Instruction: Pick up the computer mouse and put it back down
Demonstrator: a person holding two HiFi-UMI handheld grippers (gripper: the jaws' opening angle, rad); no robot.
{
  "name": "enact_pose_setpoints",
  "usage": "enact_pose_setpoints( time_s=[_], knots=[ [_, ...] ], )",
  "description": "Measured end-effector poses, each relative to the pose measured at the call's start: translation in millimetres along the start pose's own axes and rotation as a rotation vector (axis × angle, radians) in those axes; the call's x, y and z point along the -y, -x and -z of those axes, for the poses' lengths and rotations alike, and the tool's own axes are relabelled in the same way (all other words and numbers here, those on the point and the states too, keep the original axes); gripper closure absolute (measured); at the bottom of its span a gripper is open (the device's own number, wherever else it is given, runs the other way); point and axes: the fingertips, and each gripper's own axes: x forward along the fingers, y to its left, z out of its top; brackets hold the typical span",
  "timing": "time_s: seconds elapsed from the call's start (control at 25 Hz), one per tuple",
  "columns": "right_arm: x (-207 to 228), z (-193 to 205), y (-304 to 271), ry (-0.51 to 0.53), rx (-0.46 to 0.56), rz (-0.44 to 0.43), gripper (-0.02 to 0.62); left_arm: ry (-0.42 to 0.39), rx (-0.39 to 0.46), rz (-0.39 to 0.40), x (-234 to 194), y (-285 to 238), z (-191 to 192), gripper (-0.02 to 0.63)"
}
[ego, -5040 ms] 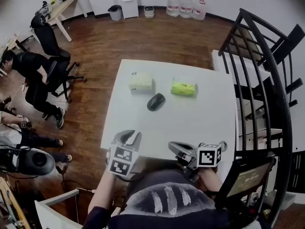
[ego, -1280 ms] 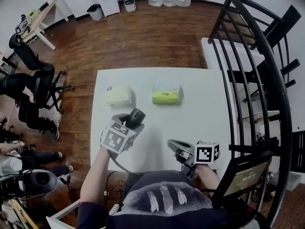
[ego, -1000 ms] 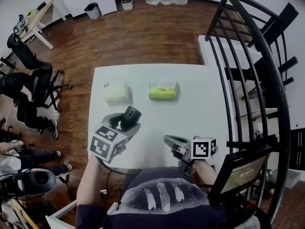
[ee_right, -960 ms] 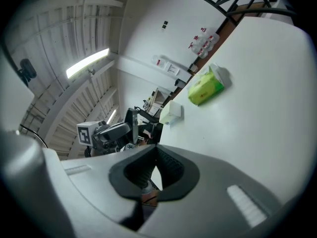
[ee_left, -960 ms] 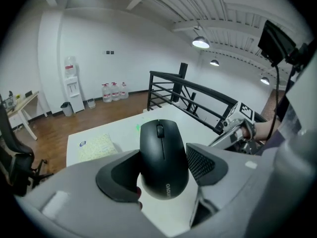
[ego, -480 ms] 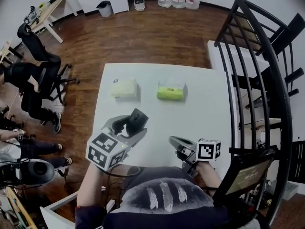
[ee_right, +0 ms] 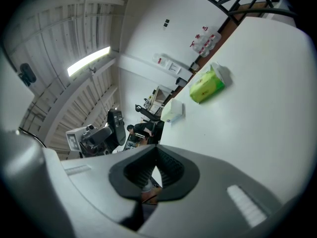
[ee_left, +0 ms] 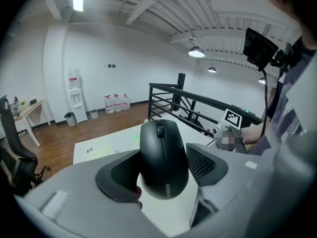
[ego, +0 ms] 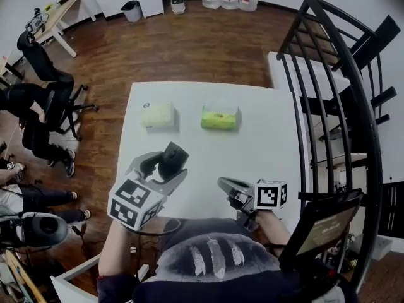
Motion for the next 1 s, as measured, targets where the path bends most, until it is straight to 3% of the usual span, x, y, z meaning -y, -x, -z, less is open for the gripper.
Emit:
enact_pose_setpoints(
  time_s=[0.68,1.0],
  knots=[
    [0,5,1,0.003,-0.002,-0.008,0.592,-0.046,0.018,-0.002,14,11,0,0.298],
    [1,10,6,0.005,-0.008,-0.01,0.592,0.017,0.056,-0.027,12,17,-3,0.296]
  ],
)
